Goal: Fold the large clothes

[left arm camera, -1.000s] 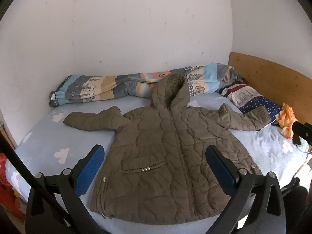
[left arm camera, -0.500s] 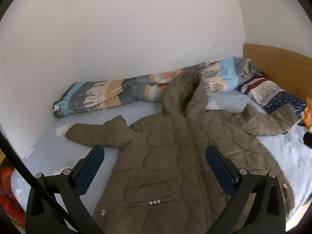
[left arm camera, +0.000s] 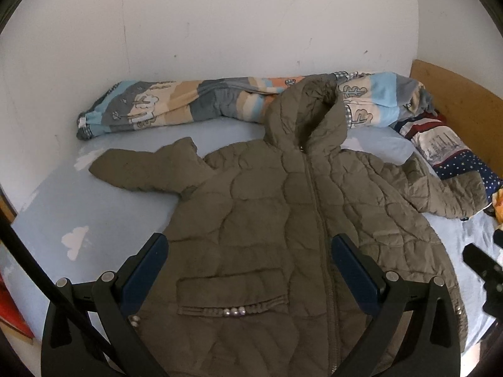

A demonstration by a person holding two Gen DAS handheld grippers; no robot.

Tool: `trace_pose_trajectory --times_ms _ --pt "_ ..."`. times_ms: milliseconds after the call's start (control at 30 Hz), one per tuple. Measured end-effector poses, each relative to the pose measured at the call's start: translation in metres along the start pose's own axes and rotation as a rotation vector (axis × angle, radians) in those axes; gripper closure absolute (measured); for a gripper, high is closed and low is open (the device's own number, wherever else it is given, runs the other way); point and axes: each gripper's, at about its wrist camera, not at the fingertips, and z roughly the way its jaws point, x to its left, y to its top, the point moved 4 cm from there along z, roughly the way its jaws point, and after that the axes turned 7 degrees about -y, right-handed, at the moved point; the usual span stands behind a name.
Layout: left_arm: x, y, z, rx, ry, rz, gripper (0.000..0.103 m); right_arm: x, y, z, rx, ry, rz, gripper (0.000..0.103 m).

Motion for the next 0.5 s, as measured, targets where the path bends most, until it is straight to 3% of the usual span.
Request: trace_pose_trajectory --times_ms 500 --pt "-0.0033 -0.0047 -0.008 -0.02 0.013 0.028 0.0 0.0074 -0.0033 -0.0001 0.02 0.004 -0.012 0.001"
